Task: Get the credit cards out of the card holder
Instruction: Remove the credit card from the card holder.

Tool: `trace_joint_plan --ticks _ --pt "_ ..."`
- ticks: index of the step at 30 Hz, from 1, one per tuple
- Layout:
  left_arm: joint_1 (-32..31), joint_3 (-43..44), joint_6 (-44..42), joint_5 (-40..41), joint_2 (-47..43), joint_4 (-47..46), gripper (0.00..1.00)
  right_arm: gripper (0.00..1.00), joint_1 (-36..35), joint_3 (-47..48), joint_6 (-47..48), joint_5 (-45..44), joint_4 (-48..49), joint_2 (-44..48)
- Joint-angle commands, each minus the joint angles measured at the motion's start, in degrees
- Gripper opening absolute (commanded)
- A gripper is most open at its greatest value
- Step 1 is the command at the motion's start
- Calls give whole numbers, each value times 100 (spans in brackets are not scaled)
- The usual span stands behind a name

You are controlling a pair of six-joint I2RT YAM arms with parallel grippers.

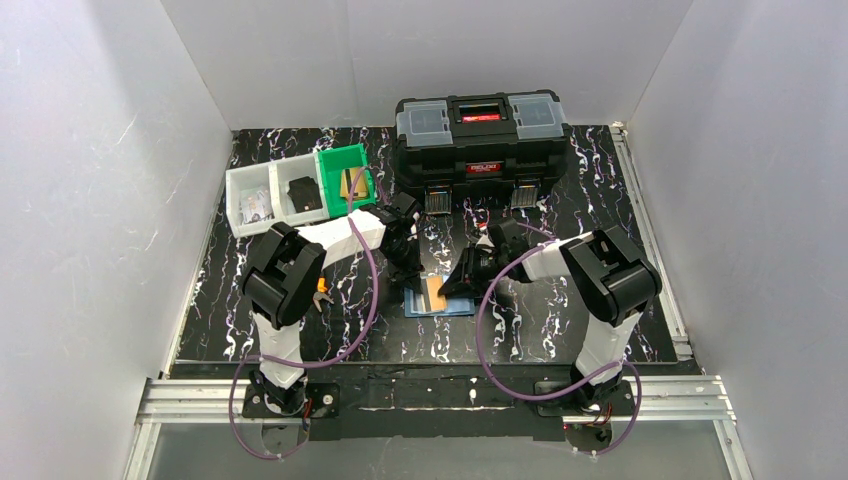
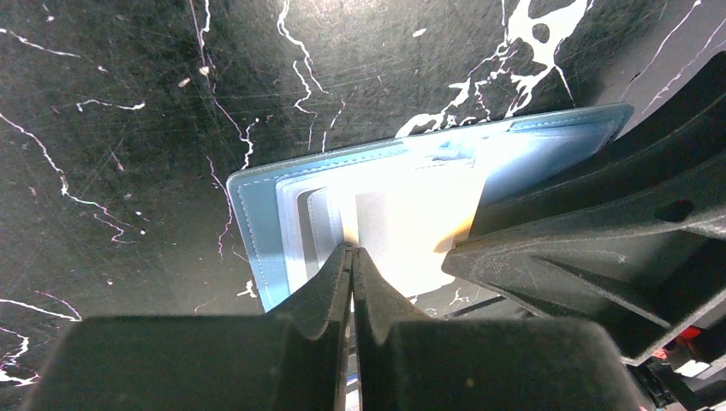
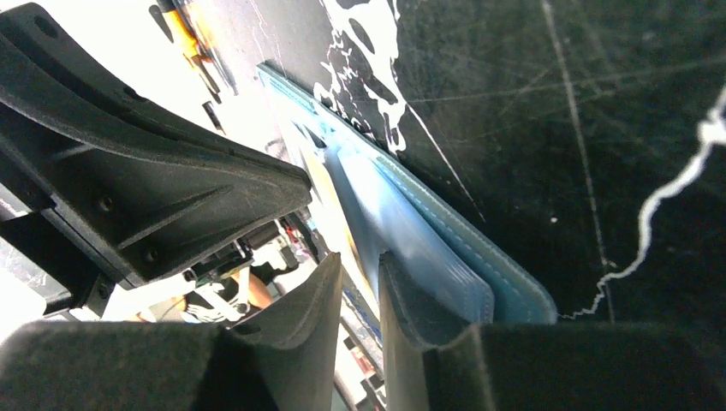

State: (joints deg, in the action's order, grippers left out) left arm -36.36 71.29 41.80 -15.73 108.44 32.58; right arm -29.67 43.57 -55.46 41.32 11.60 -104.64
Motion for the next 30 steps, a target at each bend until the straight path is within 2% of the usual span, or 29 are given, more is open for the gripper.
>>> trace_joint_plan --ticks 1,13,19,25,30 --pt "-75 -277 -37 400 335 181 0 28 58 -303 -515 406 1067 -152" --pt "-80 -332 -28 388 358 154 0 14 145 -587 -872 457 1690 -264" --pt "-62 -387 -27 466 352 176 0 6 232 -648 -566 149 1223 -54" --pt "-33 -395 -40 485 373 205 0 5 256 -534 -110 -272 404 206" --pt "-13 -396 -47 496 382 213 0 4 285 -539 17 -443 175 313"
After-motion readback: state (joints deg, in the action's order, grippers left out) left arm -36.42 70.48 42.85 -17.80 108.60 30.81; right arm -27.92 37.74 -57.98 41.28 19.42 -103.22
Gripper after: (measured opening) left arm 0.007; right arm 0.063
